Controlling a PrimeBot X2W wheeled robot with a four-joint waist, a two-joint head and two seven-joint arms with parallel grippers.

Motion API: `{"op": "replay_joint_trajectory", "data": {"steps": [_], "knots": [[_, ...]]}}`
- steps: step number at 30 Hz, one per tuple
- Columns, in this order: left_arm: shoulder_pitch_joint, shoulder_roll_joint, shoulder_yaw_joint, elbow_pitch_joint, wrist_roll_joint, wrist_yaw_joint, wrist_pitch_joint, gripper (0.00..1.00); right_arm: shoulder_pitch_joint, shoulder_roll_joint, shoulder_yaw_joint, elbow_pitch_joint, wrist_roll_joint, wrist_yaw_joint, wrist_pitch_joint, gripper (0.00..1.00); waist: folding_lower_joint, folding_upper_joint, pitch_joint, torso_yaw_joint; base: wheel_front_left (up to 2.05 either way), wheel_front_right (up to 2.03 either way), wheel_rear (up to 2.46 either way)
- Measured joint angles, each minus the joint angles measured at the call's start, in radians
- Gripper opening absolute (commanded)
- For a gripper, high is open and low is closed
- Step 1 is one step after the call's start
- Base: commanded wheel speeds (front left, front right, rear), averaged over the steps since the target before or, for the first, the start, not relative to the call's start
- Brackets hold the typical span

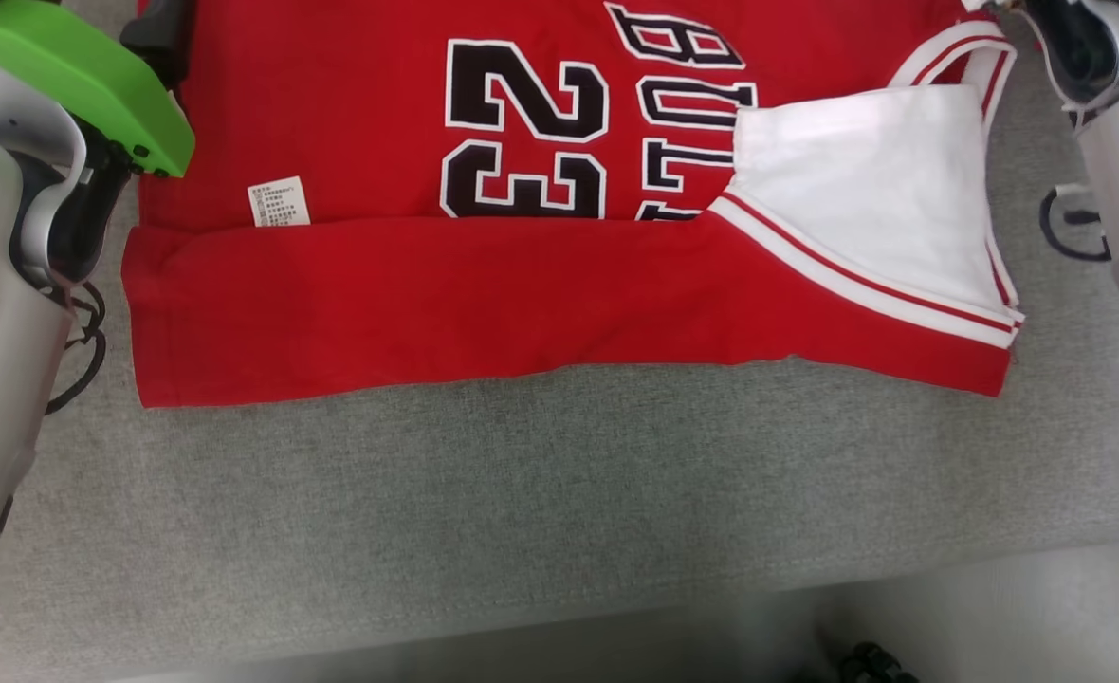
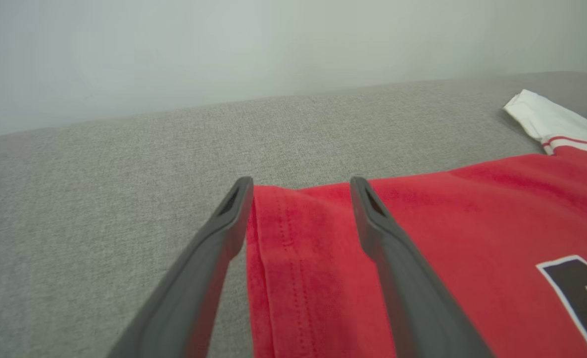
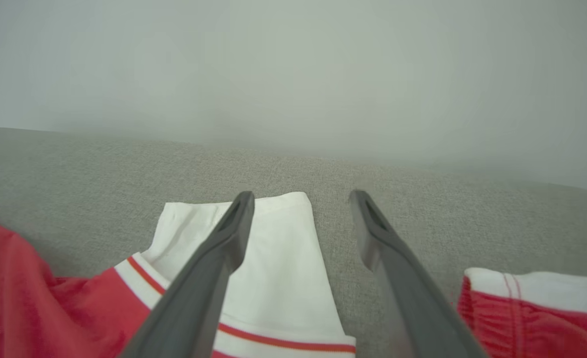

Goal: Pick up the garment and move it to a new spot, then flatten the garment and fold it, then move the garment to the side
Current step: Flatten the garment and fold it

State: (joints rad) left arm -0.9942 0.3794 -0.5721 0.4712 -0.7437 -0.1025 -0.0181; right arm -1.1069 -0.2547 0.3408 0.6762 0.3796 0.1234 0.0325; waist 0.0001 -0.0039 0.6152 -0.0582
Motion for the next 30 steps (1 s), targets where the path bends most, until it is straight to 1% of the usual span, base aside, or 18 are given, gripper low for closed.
{"op": "replay_joint_trajectory", "data": {"steps": [4,10,16,22,24,30], "knots": [[-0.016,-0.022,-0.019,0.005,0.000,-0.006,0.000,1.00,-0.053,0.000,-0.002,0.040,0.012,0.000,0.034,1.00,0.0000,0.0000,0.035,0.012,0.00,0.00,0.00],[-0.028,-0.048,-0.048,0.006,0.005,-0.013,-0.002,1.00,-0.137,-0.017,-0.005,0.084,0.037,0.000,0.086,1.00,0.0000,0.0000,0.072,0.042,0.00,0.00,0.00],[-0.053,-0.054,-0.057,0.007,0.008,-0.017,-0.026,1.00,-0.186,-0.028,-0.027,0.142,0.062,0.001,0.125,1.00,0.0000,0.0000,0.106,0.073,0.00,0.00,0.00],[-0.065,-0.068,-0.070,0.017,0.014,-0.021,-0.060,1.00,-0.204,0.001,0.001,0.201,0.074,0.001,0.182,1.00,0.0000,0.0000,0.124,0.093,0.00,0.00,0.00],[-0.069,-0.072,-0.073,0.023,0.013,-0.022,-0.067,1.00,-0.217,0.002,0.009,0.219,0.078,0.001,0.203,1.00,0.0000,0.0000,0.125,0.096,0.00,0.00,0.00],[-0.073,-0.080,-0.078,0.035,0.013,-0.025,-0.081,1.00,-0.282,-0.005,-0.003,0.259,0.079,-0.001,0.221,1.00,0.0000,0.0000,0.127,0.103,0.00,0.00,0.00]]}}
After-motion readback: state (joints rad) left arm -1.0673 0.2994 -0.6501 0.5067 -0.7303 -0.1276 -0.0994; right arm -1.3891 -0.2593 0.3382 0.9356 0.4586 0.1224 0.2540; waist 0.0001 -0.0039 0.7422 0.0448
